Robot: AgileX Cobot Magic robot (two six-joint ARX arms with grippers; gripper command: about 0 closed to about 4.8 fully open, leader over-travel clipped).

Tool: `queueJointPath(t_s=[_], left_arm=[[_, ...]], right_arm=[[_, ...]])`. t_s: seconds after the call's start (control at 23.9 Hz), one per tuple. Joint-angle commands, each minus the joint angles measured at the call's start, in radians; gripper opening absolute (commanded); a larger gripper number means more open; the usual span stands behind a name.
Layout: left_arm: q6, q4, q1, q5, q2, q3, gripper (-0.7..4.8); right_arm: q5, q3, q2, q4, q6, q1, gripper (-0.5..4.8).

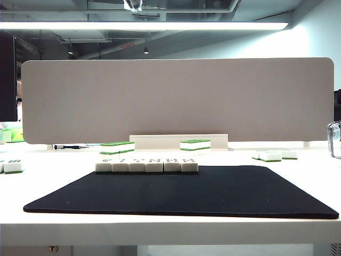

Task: Align six mahjong tiles in a row on the table.

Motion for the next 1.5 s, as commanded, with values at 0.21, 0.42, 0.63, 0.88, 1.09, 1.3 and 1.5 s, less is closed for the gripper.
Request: queueJointPath(t_s=[0.21, 0.42, 0.63, 0.88, 1.09, 1.3, 1.5], left_arm=[[0.005, 0.000, -0.001, -0.006, -0.009, 0.003, 0.52], [0.005, 0.001, 0.001, -0.006, -0.009, 0.003, 0.52], [0.004, -0.006, 0.002, -0.006, -0.009, 0.001, 0.52], [-0.068, 0.014, 0.034, -0.002, -0.039, -0.017, 0.52], [-0.175, 0.188, 0.114, -0.002, -0.159, -0.210, 0.52], [-0.226, 0.413, 0.223, -0.001, -0.361, -0.521, 0.52], [-0.315, 0.613, 0.327, -0.002, -0.527, -0.781, 0.52]], right_arm=[[0.002, 0.003, -0.011, 0.009, -0.002, 0.000, -0.01], [0.002, 0.003, -0.011, 0.009, -0.002, 0.000, -0.01], [0.001, 0.003, -0.011, 0.009, -0.002, 0.000, -0.01], [0.002, 0.003, -0.011, 0.009, -0.002, 0.000, -0.01], [0.002, 0.003, -0.011, 0.009, -0.002, 0.000, -0.01], [0.002, 0.003, -0.011, 0.009, -0.002, 0.000, -0.01], [0.002, 0.003, -0.011, 0.009, -0.002, 0.000, -0.01]])
